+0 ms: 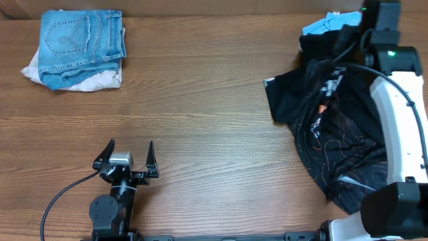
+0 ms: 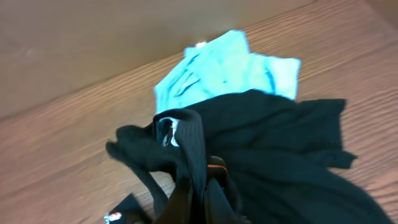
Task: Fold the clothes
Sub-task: 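Lift the black jersey and drag it left toward table center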
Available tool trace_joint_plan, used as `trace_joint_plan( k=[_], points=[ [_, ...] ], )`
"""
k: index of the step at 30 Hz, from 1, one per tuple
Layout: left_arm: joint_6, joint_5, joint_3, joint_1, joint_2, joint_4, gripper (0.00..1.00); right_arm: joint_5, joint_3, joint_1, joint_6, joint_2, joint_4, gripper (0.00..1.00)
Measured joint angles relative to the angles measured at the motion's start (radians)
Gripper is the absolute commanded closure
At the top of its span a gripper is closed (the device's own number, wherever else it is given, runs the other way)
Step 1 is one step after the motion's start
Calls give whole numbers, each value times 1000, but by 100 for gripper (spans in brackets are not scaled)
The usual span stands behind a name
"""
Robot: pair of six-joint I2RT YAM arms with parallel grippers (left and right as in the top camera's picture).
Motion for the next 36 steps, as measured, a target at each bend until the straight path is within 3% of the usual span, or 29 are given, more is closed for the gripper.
trace_joint_plan(
  k=[2,4,8,9,12,14,16,22,26,36],
  points=[
    [0,0,0,0,0,0,0,5,0,-16,0,0,5,94],
    [0,0,0,0,0,0,0,7,0,-21,2,-2,14,83],
    [0,0,0,0,0,0,0,7,14,-21,0,-23,29,75],
    [0,0,0,0,0,0,0,8,21,-21,3,-36,32,75],
    [0,0,0,0,0,0,0,10,35,-21,-7,-86,26,92],
    [0,0,0,0,0,0,0,9,48,-21,-1,-111,13,91],
    [0,0,0,0,0,0,0,3,56,-21,0,-127,-15,65],
    [0,0,0,0,0,0,0,-20,59,-21,0,-94,-119,62],
    [0,0,0,0,0,0,0,-79,60,-22,4,0,-138,46],
    [0,0,0,0,0,0,0,-212,59,-22,47,287,-193,55]
  ],
)
